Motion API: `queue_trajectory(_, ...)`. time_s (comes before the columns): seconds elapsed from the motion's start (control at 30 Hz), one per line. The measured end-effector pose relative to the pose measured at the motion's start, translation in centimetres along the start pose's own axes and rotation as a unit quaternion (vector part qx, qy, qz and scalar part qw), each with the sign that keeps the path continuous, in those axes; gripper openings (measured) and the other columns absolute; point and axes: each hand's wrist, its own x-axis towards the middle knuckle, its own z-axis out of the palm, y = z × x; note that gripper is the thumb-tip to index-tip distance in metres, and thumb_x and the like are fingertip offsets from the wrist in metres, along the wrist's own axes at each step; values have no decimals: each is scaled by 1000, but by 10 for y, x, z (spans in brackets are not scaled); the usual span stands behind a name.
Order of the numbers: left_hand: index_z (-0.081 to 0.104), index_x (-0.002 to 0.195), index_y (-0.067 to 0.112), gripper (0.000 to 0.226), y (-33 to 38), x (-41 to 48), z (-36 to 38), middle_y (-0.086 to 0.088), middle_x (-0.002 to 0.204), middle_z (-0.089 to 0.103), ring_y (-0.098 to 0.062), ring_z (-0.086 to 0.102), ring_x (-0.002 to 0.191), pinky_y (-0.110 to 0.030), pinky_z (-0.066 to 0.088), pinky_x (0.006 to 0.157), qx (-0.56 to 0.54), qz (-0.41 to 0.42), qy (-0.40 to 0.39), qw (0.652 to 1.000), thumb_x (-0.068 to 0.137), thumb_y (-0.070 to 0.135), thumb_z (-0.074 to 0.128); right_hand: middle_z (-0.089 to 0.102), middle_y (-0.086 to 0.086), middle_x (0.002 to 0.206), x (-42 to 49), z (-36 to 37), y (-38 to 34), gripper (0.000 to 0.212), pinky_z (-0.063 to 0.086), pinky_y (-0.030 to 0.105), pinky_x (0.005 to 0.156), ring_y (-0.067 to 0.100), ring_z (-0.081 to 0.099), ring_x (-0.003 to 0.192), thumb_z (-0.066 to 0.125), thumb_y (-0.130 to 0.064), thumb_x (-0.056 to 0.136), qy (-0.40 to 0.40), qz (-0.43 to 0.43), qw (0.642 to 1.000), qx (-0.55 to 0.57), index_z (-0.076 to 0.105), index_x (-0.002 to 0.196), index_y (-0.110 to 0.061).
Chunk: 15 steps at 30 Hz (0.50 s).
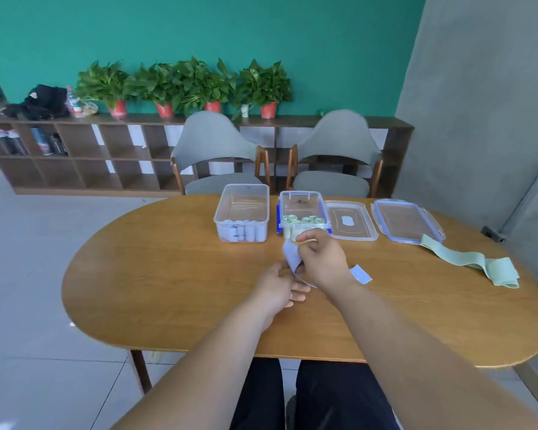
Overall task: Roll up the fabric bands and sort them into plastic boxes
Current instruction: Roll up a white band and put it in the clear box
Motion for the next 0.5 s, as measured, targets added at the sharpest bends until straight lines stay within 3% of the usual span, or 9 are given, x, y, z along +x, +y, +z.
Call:
queue_trajectory(0.1,56,130,25,30,-2,-15,-35,-2,91,82,-19,78,81,-33,55,89,-26,-20,17,999,109,29,35,73,8,91,-2,30,-17,26,51,19,52,17,72,62,46,-6,96,-38,5,998,45,64,109,-19)
queue_trajectory(0.2,55,123,25,30,-3,-32,-69,-8,97,81,-29,79,93,-44,57,103,-105,-41,18,994,112,34,30,71,11,92,-7,57,-35,26,57,30,65,25,76,69,43,-5,99,-71,17,991,116,62,112,-17)
queue_trajectory(0.33,52,132,23,28,-7,-41,-110,-12,108,80,-33,78,98,-50,58,100,-248,-43,35,967,113,37,39,72,17,95,-7,87,-55,29,55,34,67,27,76,69,46,-4,95,-95,27,981,169,62,113,-20)
queue_trajectory(0.5,53,135,15,29,-5,-37,-157,-14,112,78,-32,78,98,-53,61,94,-345,13,147,927,106,12,58,69,10,98,-2,120,-69,25,63,44,83,14,75,67,51,-4,95,-64,12,970,234,66,112,-13)
